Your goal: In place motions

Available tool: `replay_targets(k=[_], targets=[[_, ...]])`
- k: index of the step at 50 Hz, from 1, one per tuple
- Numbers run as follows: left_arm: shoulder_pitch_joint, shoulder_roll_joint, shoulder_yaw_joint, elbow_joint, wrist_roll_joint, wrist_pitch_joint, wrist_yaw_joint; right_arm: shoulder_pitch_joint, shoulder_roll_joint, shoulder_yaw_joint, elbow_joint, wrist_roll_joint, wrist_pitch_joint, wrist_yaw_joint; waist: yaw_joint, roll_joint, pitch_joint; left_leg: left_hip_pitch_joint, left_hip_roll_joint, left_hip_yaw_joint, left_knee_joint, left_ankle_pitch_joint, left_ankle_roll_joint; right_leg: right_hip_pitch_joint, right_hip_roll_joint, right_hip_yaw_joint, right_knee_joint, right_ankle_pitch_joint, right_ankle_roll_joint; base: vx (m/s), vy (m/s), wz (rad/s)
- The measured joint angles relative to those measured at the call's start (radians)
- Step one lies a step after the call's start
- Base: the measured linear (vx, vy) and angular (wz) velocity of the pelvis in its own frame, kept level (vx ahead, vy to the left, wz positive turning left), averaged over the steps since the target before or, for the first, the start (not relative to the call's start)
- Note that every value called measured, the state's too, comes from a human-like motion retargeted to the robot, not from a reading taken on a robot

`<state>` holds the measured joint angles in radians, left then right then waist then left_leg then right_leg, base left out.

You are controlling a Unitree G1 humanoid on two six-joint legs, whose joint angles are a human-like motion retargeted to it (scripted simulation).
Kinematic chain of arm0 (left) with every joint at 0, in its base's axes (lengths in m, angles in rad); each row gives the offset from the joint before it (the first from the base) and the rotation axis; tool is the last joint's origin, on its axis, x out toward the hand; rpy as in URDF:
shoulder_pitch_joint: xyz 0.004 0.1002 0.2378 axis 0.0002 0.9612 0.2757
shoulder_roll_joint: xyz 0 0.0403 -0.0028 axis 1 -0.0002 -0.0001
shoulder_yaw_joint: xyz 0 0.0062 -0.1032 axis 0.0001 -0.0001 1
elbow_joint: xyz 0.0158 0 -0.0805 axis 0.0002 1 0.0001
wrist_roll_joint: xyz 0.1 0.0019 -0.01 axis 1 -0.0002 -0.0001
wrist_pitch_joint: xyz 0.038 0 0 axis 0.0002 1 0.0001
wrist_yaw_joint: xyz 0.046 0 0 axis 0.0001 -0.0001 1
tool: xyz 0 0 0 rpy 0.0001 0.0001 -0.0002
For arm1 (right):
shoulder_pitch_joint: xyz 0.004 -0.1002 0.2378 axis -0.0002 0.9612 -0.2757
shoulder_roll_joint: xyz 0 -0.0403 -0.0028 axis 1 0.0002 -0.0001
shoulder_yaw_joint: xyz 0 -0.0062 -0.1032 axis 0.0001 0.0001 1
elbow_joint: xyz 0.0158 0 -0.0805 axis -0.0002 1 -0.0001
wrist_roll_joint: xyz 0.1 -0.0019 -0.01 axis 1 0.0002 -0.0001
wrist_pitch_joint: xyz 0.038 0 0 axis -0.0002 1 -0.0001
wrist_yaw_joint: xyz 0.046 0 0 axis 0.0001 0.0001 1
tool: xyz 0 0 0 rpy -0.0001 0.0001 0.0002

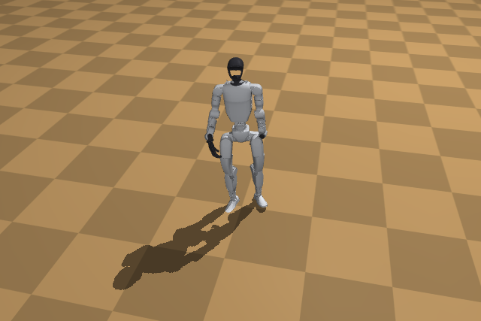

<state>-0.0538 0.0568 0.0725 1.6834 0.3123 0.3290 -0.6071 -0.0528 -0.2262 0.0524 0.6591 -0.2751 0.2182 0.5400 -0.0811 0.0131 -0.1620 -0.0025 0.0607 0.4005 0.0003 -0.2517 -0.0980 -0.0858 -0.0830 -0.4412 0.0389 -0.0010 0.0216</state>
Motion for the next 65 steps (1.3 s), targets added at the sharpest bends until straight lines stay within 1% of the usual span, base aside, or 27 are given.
replay_targets(k=[5,10,13,16,18,20,22,25,27,28,30,32,33,35,37,38,41,43,45,47,48,49,52,55,59,62,65], targets=[[-0.002,0.001,0.001,-0.002,0.009,0.004,-0.004,-0.106,-0.051,-0.037,-0.428,0.217,-0.062,-0.179,-0.006,0.0,-0.012,-0.002,0.0,-0.004,0.001,-0.002,0.001,0.002,0.0,-0.004,0.0,-0.002,0.001,0.0,0.0,0.0],[-0.005,0.004,-0.016,-0.009,0.028,0.003,-0.001,-0.223,-0.149,-0.119,-0.782,0.257,-0.212,-0.463,-0.001,-0.012,-0.027,-0.01,-0.005,-0.018,0.003,0.001,0.003,0.008,-0.004,-0.023,-0.003,-0.007,0.003,0.02,-0.03,0.17],[-0.003,0.005,-0.017,-0.007,0.034,0.003,0.003,-0.289,-0.235,-0.198,-0.937,0.151,-0.343,-0.729,-0.002,-0.019,-0.035,-0.013,-0.007,-0.026,0.003,0.003,0.004,0.013,-0.006,-0.035,-0.005,-0.011,0.004,0.02,-0.02,0.15],[0.002,0.004,-0.013,0.0,0.028,0.002,0.009,-0.362,-0.318,-0.272,-1.021,-0.059,-0.474,-1.05,0.0,-0.024,-0.044,-0.012,-0.008,-0.028,0.001,0.004,0.004,0.013,-0.006,-0.037,-0.005,-0.013,0.004,0.0,0.0,0.0],[0.008,0.004,-0.008,0.006,0.021,0.001,0.012,-0.421,-0.368,-0.29,-1.027,-0.175,-0.504,-1.241,0.0,-0.026,-0.052,-0.009,-0.007,-0.026,0.0,0.004,0.004,0.012,-0.004,-0.033,-0.005,-0.013,0.004,0.0,0.0,0.0],[0.011,0.004,-0.002,0.011,0.016,0.0,0.013,-0.486,-0.39,-0.27,-1.004,-0.247,-0.479,-1.302,0.0,-0.024,-0.057,-0.005,-0.005,-0.022,-0.001,0.004,0.004,0.011,-0.002,-0.028,-0.004,-0.013,0.003,0.0,0.0,0.0],[0.014,0.003,0.008,0.013,0.011,0.001,0.013,-0.553,-0.363,-0.22,-0.959,-0.242,-0.334,-1.126,-0.002,-0.021,-0.06,0.0,-0.004,-0.019,-0.002,0.004,0.004,0.012,0.0,-0.023,-0.003,-0.012,0.003,0.0,0.0,0.0],[0.015,0.004,0.018,0.014,0.004,0.003,0.012,-0.62,-0.306,-0.177,-0.897,-0.135,-0.019,-0.706,-0.007,-0.02,-0.065,0.001,-0.003,-0.02,-0.001,0.006,0.004,0.014,0.0,-0.024,-0.002,-0.013,0.003,0.0,0.0,0.0],[0.015,0.006,0.015,0.015,0.005,0.005,0.01,-0.609,-0.301,-0.167,-0.889,-0.031,0.066,-0.479,-0.008,-0.022,-0.068,-0.001,-0.003,-0.022,0.0,0.008,0.004,0.015,0.0,-0.027,-0.003,-0.014,0.003,0.0,0.0,0.0],[0.014,0.007,0.013,0.014,0.007,0.005,0.009,-0.595,-0.297,-0.169,-0.901,0.023,0.05,-0.448,-0.008,-0.023,-0.068,-0.002,-0.004,-0.024,0.0,0.009,0.004,0.017,0.0,-0.03,-0.004,-0.015,0.004,0.0,0.0,0.0],[0.01,0.009,0.011,0.012,0.016,0.007,0.007,-0.544,-0.304,-0.191,-0.945,0.108,-0.129,-0.51,-0.009,-0.026,-0.068,-0.006,-0.005,-0.028,0.001,0.011,0.004,0.017,-0.002,-0.036,-0.005,-0.017,0.004,0.0,0.0,0.0],[0.009,0.008,0.008,0.012,0.018,0.005,0.01,-0.47,-0.323,-0.22,-0.99,0.088,-0.372,-0.732,-0.011,-0.026,-0.066,-0.009,-0.005,-0.031,0.001,0.013,0.003,0.018,-0.002,-0.041,-0.006,-0.018,0.005,0.0,0.0,0.0],[0.008,0.008,0.006,0.013,0.017,0.004,0.011,-0.427,-0.335,-0.238,-1.01,0.031,-0.479,-0.881,-0.011,-0.026,-0.065,-0.01,-0.005,-0.031,0.0,0.014,0.003,0.017,-0.002,-0.041,-0.006,-0.018,0.005,0.0,0.0,0.0],[0.008,0.006,0.006,0.013,0.015,0.003,0.011,-0.332,-0.358,-0.274,-1.055,-0.131,-0.587,-1.179,-0.013,-0.023,-0.06,-0.009,-0.004,-0.029,0.0,0.015,0.003,0.017,-0.001,-0.039,-0.006,-0.018,0.005,0.0,0.0,0.0],[0.008,0.003,0.01,0.013,0.015,0.001,0.012,-0.238,-0.355,-0.284,-1.08,-0.274,-0.589,-1.346,-0.018,-0.018,-0.053,-0.008,-0.002,-0.026,0.0,0.016,0.004,0.017,0.001,-0.036,-0.007,-0.017,0.004,0.0,0.0,0.0],[0.008,0.001,0.01,0.012,0.014,-0.001,0.012,-0.191,-0.343,-0.276,-1.077,-0.327,-0.591,-1.378,-0.019,-0.016,-0.05,-0.007,-0.002,-0.025,0.0,0.017,0.004,0.018,0.002,-0.035,-0.008,-0.017,0.004,0.0,0.0,0.0],[0.011,-0.002,0.004,0.014,0.007,-0.004,0.015,-0.08,-0.296,-0.206,-0.983,-0.352,-0.643,-1.38,-0.023,-0.009,-0.045,-0.004,0.001,-0.021,0.001,0.018,0.003,0.019,0.004,-0.031,-0.009,-0.015,0.003,0.0,0.0,0.0],[0.011,-0.003,0.002,0.016,0.005,-0.003,0.013,-0.03,-0.263,-0.146,-0.891,-0.339,-0.65,-1.361,-0.028,-0.004,-0.043,-0.002,0.002,-0.019,0.001,0.019,0.003,0.021,0.005,-0.029,-0.01,-0.014,0.003,0.0,0.0,0.0],[0.006,-0.002,0.0,0.016,0.007,0.001,0.006,0.004,-0.219,-0.096,-0.804,-0.318,-0.584,-1.289,-0.034,0.0,-0.036,0.001,0.002,-0.018,0.002,0.02,0.004,0.024,0.006,-0.028,-0.011,-0.013,0.003,0.0,0.0,0.0],[-0.001,0.0,-0.005,0.016,0.014,0.005,-0.001,0.018,-0.171,-0.062,-0.729,-0.196,-0.449,-1.171,-0.039,0.002,-0.032,0.0,0.002,-0.019,0.003,0.022,0.004,0.027,0.005,-0.03,-0.013,-0.012,0.003,0.0,0.0,0.0],[-0.005,0.001,-0.008,0.016,0.019,0.007,-0.004,0.019,-0.154,-0.052,-0.711,-0.106,-0.404,-1.163,-0.04,0.004,-0.032,-0.001,0.002,-0.021,0.004,0.022,0.004,0.028,0.005,-0.032,-0.014,-0.012,0.003,0.0,0.0,0.0],[-0.008,0.001,-0.012,0.015,0.023,0.006,-0.006,0.018,-0.142,-0.047,-0.708,-0.053,-0.405,-1.157,-0.04,0.005,-0.032,-0.003,0.002,-0.023,0.005,0.023,0.005,0.028,0.005,-0.035,-0.015,-0.012,0.004,0.0,0.0,0.0],[-0.011,0.0,-0.027,0.006,0.034,0.003,-0.01,-0.012,-0.14,-0.054,-0.743,-0.008,-0.496,-1.17,-0.039,0.008,-0.038,-0.012,0.0,-0.032,0.007,0.026,0.007,0.029,0.002,-0.046,-0.016,-0.013,0.005,-0.01,0.02,0.13],[-0.012,0.0,-0.044,-0.002,0.039,-0.002,-0.011,-0.076,-0.172,-0.071,-0.806,-0.035,-0.506,-1.221,-0.033,0.006,-0.049,-0.023,-0.005,-0.042,0.01,0.029,0.009,0.028,-0.002,-0.058,-0.017,-0.015,0.007,-0.02,0.03,0.22],[-0.016,-0.003,-0.051,-0.004,0.038,-0.002,-0.016,-0.204,-0.217,-0.07,-0.891,-0.103,-0.53,-1.222,-0.017,-0.002,-0.057,-0.028,-0.012,-0.052,0.01,0.034,0.011,0.031,-0.008,-0.069,-0.017,-0.017,0.007,-0.01,0.02,0.09],[-0.018,-0.008,-0.043,-0.002,0.032,-0.001,-0.014,-0.327,-0.249,-0.057,-0.916,-0.206,-0.512,-1.126,-0.004,-0.008,-0.056,-0.026,-0.017,-0.055,0.009,0.036,0.012,0.032,-0.012,-0.071,-0.015,-0.017,0.007,0.0,0.0,0.0],[-0.014,-0.014,-0.032,0.001,0.021,-0.006,-0.004,-0.443,-0.26,-0.035,-0.899,-0.362,-0.396,-0.845,0.008,-0.01,-0.051,-0.021,-0.016,-0.05,0.008,0.038,0.012,0.034,-0.013,-0.069,-0.012,-0.015,0.007,0.0,0.0,0.0]])
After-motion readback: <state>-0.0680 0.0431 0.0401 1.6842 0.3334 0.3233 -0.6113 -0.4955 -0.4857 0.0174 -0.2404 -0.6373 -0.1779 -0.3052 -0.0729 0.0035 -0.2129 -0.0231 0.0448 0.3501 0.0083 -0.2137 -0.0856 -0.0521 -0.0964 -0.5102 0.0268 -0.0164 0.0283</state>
